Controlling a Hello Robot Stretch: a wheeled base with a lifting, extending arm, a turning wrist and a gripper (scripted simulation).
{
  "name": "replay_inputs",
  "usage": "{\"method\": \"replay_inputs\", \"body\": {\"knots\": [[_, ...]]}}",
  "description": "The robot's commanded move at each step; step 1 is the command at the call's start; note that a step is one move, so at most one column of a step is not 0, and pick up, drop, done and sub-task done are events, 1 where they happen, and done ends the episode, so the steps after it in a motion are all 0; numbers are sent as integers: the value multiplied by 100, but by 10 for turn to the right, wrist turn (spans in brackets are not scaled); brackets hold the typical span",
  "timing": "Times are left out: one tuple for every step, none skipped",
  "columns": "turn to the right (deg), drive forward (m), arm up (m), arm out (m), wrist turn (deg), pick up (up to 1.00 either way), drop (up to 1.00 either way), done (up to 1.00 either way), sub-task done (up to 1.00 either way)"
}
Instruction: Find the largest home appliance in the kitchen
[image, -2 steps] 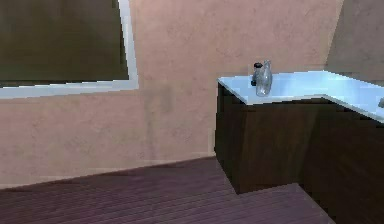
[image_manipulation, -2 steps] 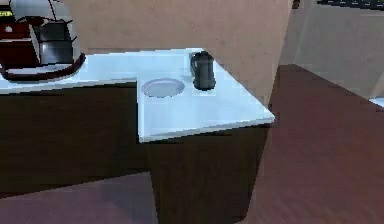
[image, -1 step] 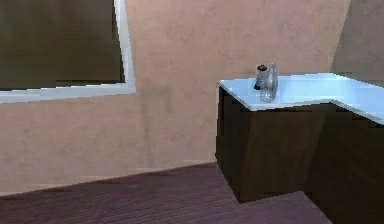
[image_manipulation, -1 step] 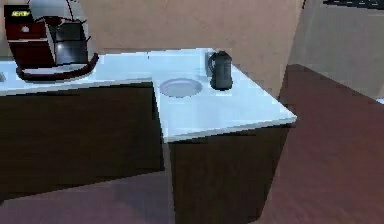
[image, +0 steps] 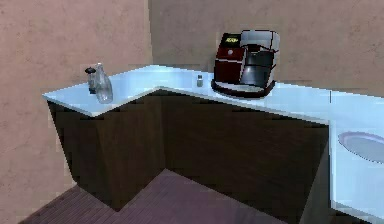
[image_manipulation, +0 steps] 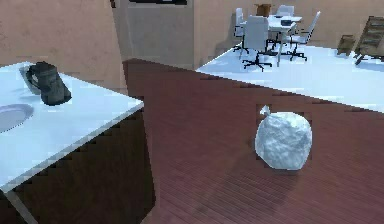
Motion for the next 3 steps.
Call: {"method": "replay_inputs", "body": {"knots": [[30, 0, 0, 0, 0, 0, 0, 0, 0], [0, 15, 0, 0, 0, 0, 0, 0, 0], [0, 40, 0, 0, 0, 0, 0, 0, 0]]}}
